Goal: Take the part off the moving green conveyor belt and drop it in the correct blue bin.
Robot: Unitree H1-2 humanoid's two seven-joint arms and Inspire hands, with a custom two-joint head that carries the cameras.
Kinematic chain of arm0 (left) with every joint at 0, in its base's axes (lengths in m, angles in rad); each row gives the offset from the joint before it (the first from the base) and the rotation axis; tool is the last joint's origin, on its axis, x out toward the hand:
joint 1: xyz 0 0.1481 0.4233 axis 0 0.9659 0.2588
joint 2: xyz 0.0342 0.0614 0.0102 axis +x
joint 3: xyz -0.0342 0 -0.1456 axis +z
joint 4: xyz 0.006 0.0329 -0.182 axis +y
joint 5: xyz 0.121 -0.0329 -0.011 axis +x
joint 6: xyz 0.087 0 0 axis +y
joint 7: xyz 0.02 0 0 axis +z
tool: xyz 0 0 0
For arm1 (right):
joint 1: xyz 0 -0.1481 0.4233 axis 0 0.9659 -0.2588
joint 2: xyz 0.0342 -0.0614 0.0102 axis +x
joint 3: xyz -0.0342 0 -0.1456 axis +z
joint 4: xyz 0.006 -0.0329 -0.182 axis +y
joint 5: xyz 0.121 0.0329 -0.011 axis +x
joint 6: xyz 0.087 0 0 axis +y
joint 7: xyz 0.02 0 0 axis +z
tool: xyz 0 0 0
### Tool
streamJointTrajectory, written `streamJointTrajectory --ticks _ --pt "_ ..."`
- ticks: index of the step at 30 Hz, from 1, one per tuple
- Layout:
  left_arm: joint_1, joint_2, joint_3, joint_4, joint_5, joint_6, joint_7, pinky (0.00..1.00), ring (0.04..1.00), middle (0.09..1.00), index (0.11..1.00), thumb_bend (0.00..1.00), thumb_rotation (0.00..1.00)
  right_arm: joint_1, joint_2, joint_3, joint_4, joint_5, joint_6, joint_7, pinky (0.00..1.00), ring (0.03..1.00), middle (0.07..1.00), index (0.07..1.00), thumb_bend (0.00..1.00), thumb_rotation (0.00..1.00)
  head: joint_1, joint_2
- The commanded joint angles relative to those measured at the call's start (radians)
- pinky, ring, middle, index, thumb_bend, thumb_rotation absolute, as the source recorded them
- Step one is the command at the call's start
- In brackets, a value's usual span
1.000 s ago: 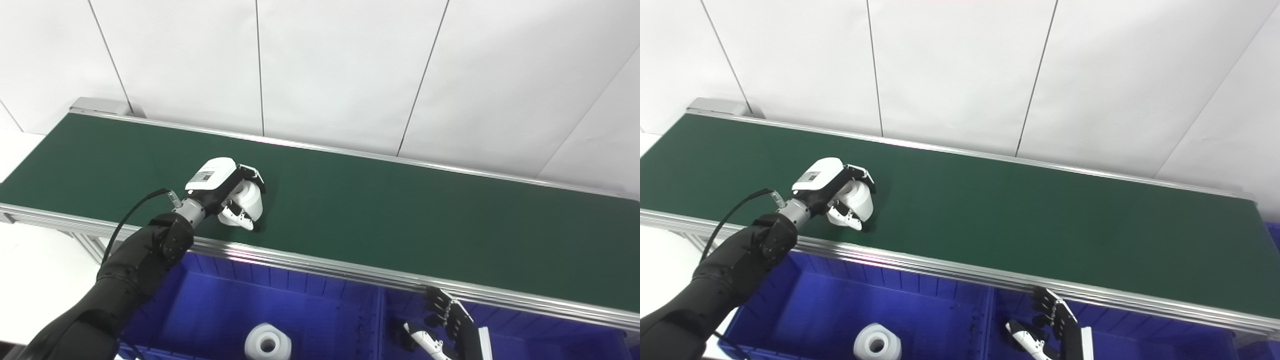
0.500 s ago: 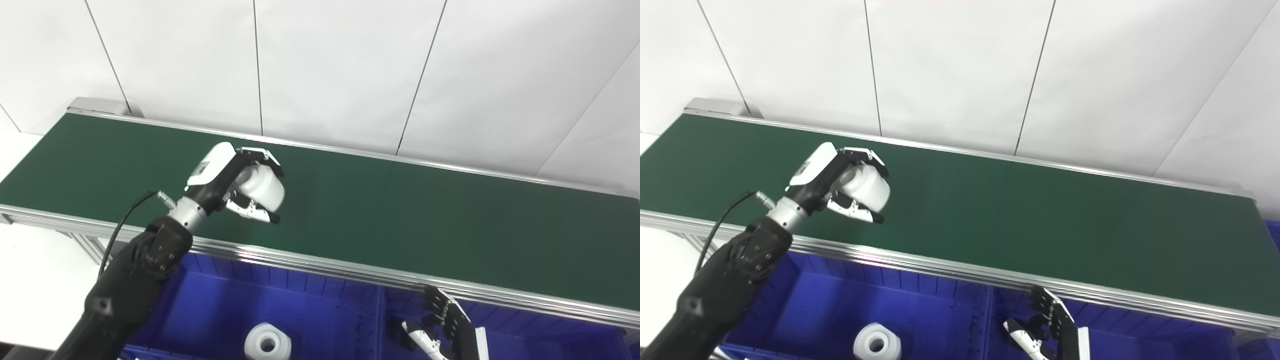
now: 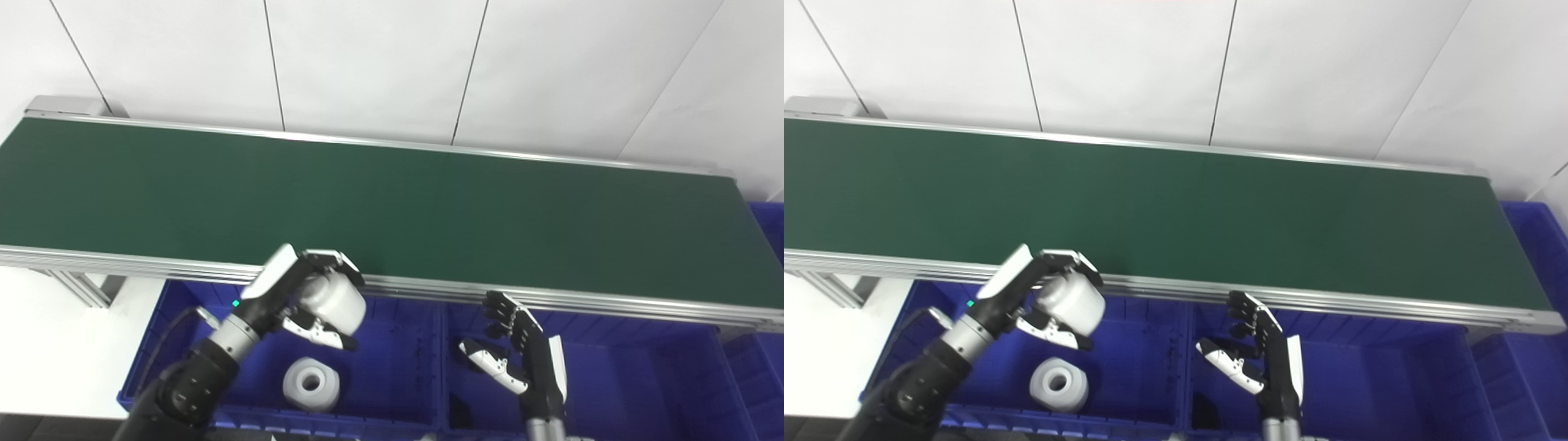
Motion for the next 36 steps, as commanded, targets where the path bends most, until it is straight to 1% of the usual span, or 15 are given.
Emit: streamJointTrajectory --ticks 1,5,10,14,15,16,17,18,20,23,25,28,31,34,36 --pt "0.005 -0.007 -0.025 0.004 0.036 -0.04 0.021 0.4 0.401 0.505 0.529 0.5 0.0 0.003 0.005 -0.01 -0.041 0.001 -0.053 -0.006 0.67 0.73 0.743 0.747 0.81 0.43 0.003 0.012" --pt "0.019 -0.027 -0.053 0.059 0.076 -0.036 0.019 0.43 0.398 0.505 0.537 0.49 0.0 0.009 0.006 -0.018 -0.047 -0.01 -0.053 -0.007 0.66 0.728 0.735 0.743 0.81 0.43 0.006 0.014" --pt "0.019 -0.056 -0.058 0.133 0.169 -0.029 0.09 0.45 0.399 0.5 0.543 0.49 0.0 0.021 0.011 -0.03 -0.05 -0.015 -0.053 -0.01 0.65 0.725 0.73 0.741 0.82 0.46 0.016 0.015" --pt "0.023 -0.066 -0.073 0.138 0.278 0.066 0.129 0.46 0.404 0.498 0.554 0.49 0.0 0.027 0.012 -0.035 -0.058 -0.022 -0.053 -0.006 0.66 0.728 0.735 0.744 0.81 0.46 0.019 0.02" --pt "0.025 -0.069 -0.075 0.134 0.296 0.097 0.128 0.52 0.524 0.497 0.529 0.5 0.0 0.029 0.014 -0.037 -0.059 -0.025 -0.053 -0.007 0.65 0.724 0.734 0.742 0.8 0.47 0.021 0.016" --pt "0.027 -0.071 -0.077 0.13 0.306 0.118 0.127 0.59 0.635 0.632 0.511 0.51 0.03 0.03 0.016 -0.04 -0.059 -0.027 -0.053 -0.007 0.65 0.72 0.734 0.741 0.8 0.47 0.021 0.016" --pt "0.029 -0.072 -0.08 0.12 0.326 0.146 0.128 0.66 0.697 0.699 0.57 0.53 0.03 0.03 0.018 -0.042 -0.058 -0.023 -0.053 -0.007 0.65 0.72 0.734 0.74 0.8 0.46 0.021 0.017" --pt "0.031 -0.072 -0.083 0.11 0.342 0.167 0.131 0.81 0.807 0.801 0.754 0.61 0.04 0.029 0.02 -0.044 -0.055 -0.016 -0.053 -0.007 0.65 0.72 0.734 0.74 0.8 0.45 0.022 0.016" --pt "0.032 -0.069 -0.088 0.092 0.377 0.209 0.137 0.88 0.863 0.851 0.829 0.64 0.11 0.027 0.022 -0.047 -0.05 -0.006 -0.053 -0.003 0.65 0.719 0.732 0.738 0.8 0.45 0.024 0.012" --pt "0.036 -0.067 -0.086 0.076 0.386 0.24 0.136 0.96 0.952 0.934 0.931 0.7 0.29 0.025 0.027 -0.052 -0.044 -0.009 -0.053 -0.001 0.65 0.723 0.731 0.736 0.81 0.46 0.02 0.008" --pt "0.043 -0.069 -0.072 0.067 0.35 0.231 0.133 0.96 0.968 0.961 0.963 0.74 0.35 0.025 0.031 -0.054 -0.045 -0.005 -0.053 0.002 0.66 0.726 0.736 0.739 0.81 0.45 0.012 0.007" --pt "0.053 -0.067 -0.057 0.056 0.27 0.172 0.122 0.93 0.963 0.986 0.995 0.76 0.43 0.028 0.038 -0.06 -0.044 -0.007 -0.053 0.001 0.67 0.729 0.74 0.739 0.8 0.45 -0.005 -0.002" --pt "0.066 -0.067 -0.053 0.035 0.196 0.125 0.104 0.92 0.956 0.993 0.999 0.76 0.46 0.03 0.036 -0.063 -0.04 -0.015 -0.053 -0.001 0.67 0.732 0.741 0.743 0.79 0.46 -0.013 -0.014" --pt "0.105 -0.103 -0.027 0.007 0.034 0.086 0.068 0.88 0.949 0.985 0.99 0.77 0.46 0.034 0.033 -0.066 -0.04 -0.001 -0.053 0.012 0.68 0.739 0.747 0.75 0.8 0.46 -0.015 -0.027" --pt "0.13 -0.129 -0.008 0.017 -0.058 0.038 0.06 0.85 0.925 0.958 0.968 0.77 0.51 0.037 0.032 -0.068 -0.041 0.006 -0.053 0.019 0.69 0.743 0.754 0.755 0.8 0.44 -0.011 -0.028"
